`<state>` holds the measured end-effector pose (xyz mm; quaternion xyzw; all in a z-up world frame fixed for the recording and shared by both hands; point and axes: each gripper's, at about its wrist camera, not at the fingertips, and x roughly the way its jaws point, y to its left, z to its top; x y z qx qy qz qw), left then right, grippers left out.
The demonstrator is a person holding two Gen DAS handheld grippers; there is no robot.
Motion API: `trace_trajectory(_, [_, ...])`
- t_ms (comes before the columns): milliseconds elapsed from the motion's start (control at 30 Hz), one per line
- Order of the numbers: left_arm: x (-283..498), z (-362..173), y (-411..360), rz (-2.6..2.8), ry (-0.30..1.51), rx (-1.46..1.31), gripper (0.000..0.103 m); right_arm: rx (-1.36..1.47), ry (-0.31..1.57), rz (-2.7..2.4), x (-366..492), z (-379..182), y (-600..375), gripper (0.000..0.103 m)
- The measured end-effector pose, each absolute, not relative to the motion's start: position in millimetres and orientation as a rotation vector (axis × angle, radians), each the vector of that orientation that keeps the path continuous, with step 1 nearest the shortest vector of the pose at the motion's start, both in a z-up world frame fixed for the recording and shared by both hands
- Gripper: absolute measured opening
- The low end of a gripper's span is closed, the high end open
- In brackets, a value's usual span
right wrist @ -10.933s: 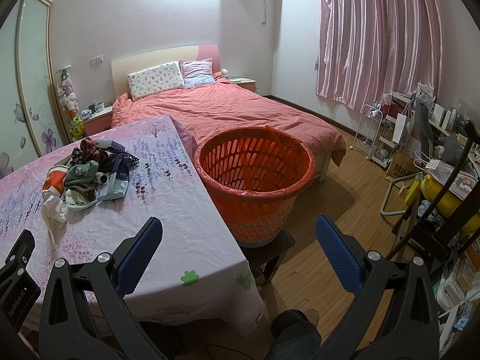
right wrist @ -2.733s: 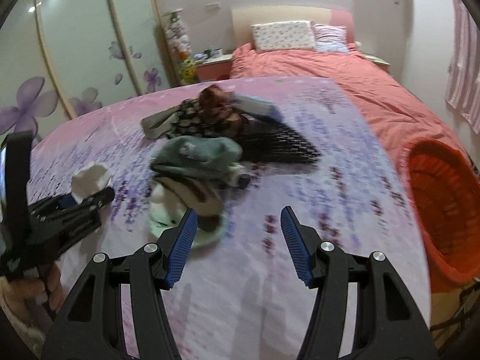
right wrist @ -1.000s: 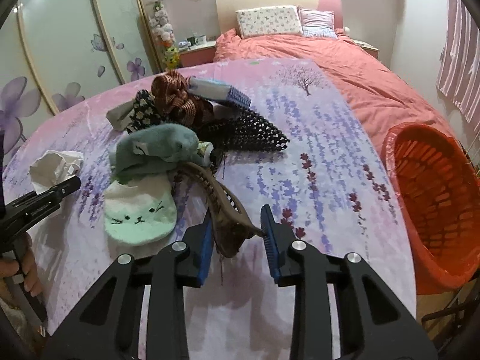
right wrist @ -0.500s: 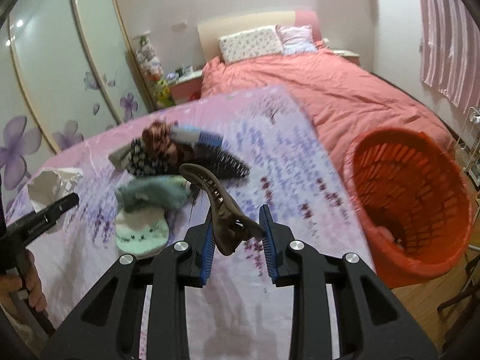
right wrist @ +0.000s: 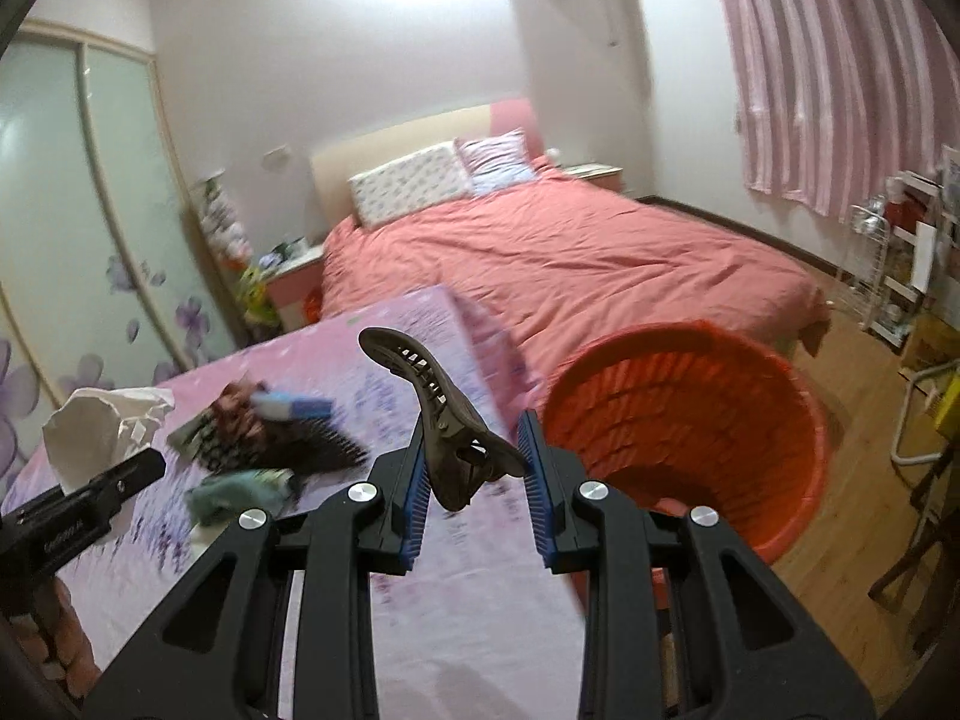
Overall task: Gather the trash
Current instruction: 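Lift the tissue with the left tool while the right tool grasps the brown hair clip, then drop the tissue and hair clip into the orange basket, opening both tools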
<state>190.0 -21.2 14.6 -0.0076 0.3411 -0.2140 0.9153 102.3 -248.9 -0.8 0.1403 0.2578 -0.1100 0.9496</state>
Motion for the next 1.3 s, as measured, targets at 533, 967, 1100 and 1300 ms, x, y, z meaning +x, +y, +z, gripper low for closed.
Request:
trace_trajectory(533, [186,4,-183,-0.715,0.718,0.088,0.035,0.374,0.474,-0.413,97,-22,-342,0.029])
trace_trajectory(967, [206,-26,-264,-0.800,0.769,0.146,0.037,0.459,0.478,-0.415,104,-36,-384,0.029])
trace_trajectory(1100, [217,-36,-279,-0.784,0.783,0.163,0.054,0.484,0.509,-0.379,113,-44,-397,0.039])
trace_trajectory(1300, [228,-52,-269,-0.719,0.811,0.187,0.063,0.484,0.532,-0.399,108,-50,-399,0.055])
